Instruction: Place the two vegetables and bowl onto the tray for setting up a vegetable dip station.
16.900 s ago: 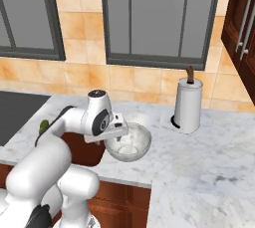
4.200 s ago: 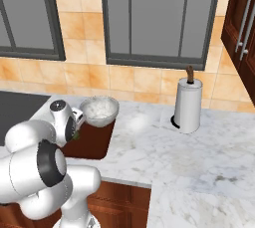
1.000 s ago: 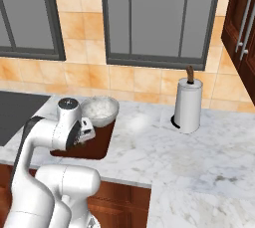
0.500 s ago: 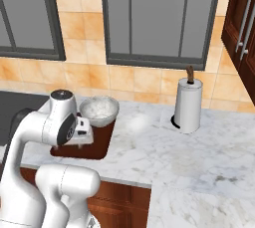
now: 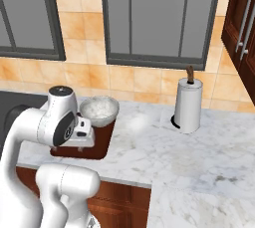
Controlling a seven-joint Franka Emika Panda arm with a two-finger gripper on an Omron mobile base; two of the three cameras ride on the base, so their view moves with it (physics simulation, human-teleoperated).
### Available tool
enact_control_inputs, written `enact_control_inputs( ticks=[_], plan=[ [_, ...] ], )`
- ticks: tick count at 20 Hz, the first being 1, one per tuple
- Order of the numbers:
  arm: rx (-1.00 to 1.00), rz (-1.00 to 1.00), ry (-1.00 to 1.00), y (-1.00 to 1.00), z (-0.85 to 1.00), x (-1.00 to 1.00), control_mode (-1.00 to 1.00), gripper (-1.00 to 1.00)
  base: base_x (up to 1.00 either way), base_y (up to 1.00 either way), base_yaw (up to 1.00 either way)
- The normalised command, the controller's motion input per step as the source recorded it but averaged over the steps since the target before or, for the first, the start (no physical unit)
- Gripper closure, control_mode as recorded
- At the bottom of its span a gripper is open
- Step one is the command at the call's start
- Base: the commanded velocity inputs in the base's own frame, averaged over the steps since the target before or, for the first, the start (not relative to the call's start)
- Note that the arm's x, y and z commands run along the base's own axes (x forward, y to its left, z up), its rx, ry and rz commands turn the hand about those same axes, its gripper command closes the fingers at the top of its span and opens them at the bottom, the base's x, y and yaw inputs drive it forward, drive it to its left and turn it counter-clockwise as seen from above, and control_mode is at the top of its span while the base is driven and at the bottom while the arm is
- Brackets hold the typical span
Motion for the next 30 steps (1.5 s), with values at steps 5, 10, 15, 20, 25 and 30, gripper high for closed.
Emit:
enact_control_inputs(
  ticks=[5, 10, 15, 20, 25, 30],
  plan=[
    [0.00, -0.09, 0.00, 0.00, 0.52, -0.24, -1.00, -1.00, 0.00, 0.00, 0.00],
    [0.00, -0.11, 0.00, 0.00, 0.57, -0.06, -1.00, -1.00, 0.00, 0.00, 0.00],
    [0.00, -0.04, 0.00, -0.01, 0.42, -0.12, -1.00, -1.00, 0.00, 0.00, 0.00],
    [0.00, 0.01, 0.00, 0.00, 0.02, -0.11, -1.00, -1.00, 0.00, 0.00, 0.00],
    [0.00, 0.00, 0.00, 0.00, 0.00, 0.00, 1.00, -1.00, -0.02, 0.00, 0.00],
    [0.00, 0.00, 0.00, 0.00, 0.00, 0.00, 1.00, -1.00, -0.64, 0.69, 0.08]
  ],
)
